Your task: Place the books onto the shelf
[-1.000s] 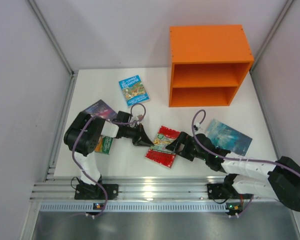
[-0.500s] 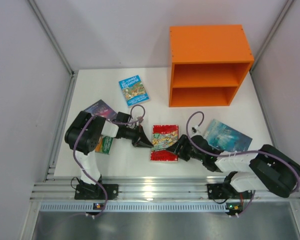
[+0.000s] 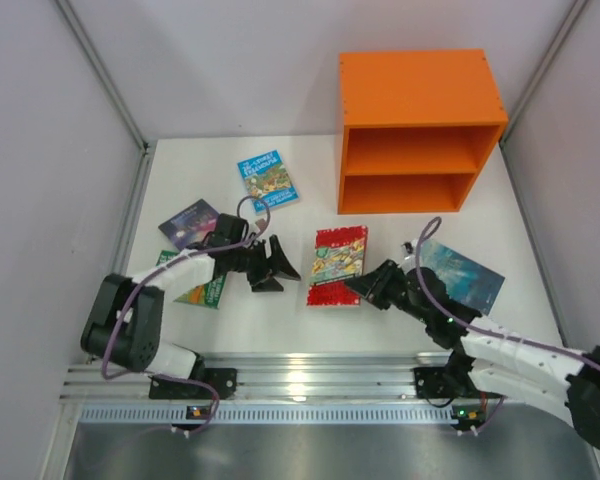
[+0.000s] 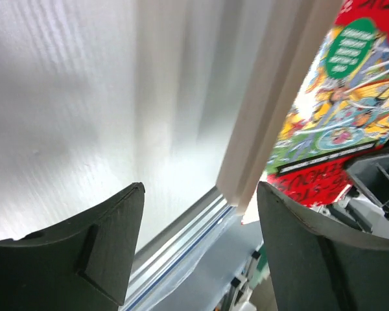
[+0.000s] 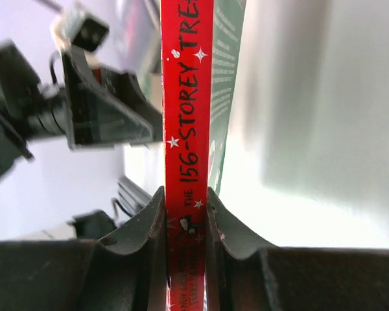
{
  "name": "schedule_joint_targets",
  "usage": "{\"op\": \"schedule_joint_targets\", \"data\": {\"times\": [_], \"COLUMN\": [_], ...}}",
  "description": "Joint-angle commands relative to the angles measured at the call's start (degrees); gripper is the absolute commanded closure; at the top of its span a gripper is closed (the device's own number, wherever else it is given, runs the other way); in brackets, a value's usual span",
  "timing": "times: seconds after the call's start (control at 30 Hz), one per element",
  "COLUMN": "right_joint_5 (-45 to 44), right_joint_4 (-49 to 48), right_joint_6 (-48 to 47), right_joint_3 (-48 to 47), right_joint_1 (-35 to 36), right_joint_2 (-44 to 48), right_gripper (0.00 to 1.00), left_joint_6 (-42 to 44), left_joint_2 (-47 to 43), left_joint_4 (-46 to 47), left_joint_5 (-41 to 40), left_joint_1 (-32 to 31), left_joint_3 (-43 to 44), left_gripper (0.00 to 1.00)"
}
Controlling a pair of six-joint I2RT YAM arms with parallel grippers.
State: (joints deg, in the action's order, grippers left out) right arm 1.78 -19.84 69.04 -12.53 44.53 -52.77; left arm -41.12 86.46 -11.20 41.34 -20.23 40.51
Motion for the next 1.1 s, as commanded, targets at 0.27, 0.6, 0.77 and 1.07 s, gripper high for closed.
{"op": "schedule_joint_targets", "data": {"times": [0.27,0.6,0.77,1.07], "right_joint_5": [-25.5,-23.9,-21.2,-15.7], "right_joint_4": [26.8,24.3,20.5,9.5], "right_joint_6": [-3.1,-4.7,-4.9,1.4], "right_joint_3": [-19.4,-31.1,-34.2,-32.7], "right_joint_1": [-1.9,-14.8,-20.4,-29.4], "right_joint_2": [20.1,10.7,8.1,1.3], "right_gripper": [1.0,1.0,1.0,1.0], "left_joint_6": [-3.9,-6.6,-5.0,-3.6], "left_joint_2": [-19.2,-24.8,-28.2,-30.0], "left_joint_4": [-10.9,-8.7,-11.1,-13.1], "left_joint_5": [-7.0,-3.9,-4.8,-5.3], "left_joint_1": [0.1,0.1,0.1,0.1], "left_joint_3": [6.6,1.6,-0.1,-0.3], "left_gripper": [0.24,0.25,0.26,0.26]}}
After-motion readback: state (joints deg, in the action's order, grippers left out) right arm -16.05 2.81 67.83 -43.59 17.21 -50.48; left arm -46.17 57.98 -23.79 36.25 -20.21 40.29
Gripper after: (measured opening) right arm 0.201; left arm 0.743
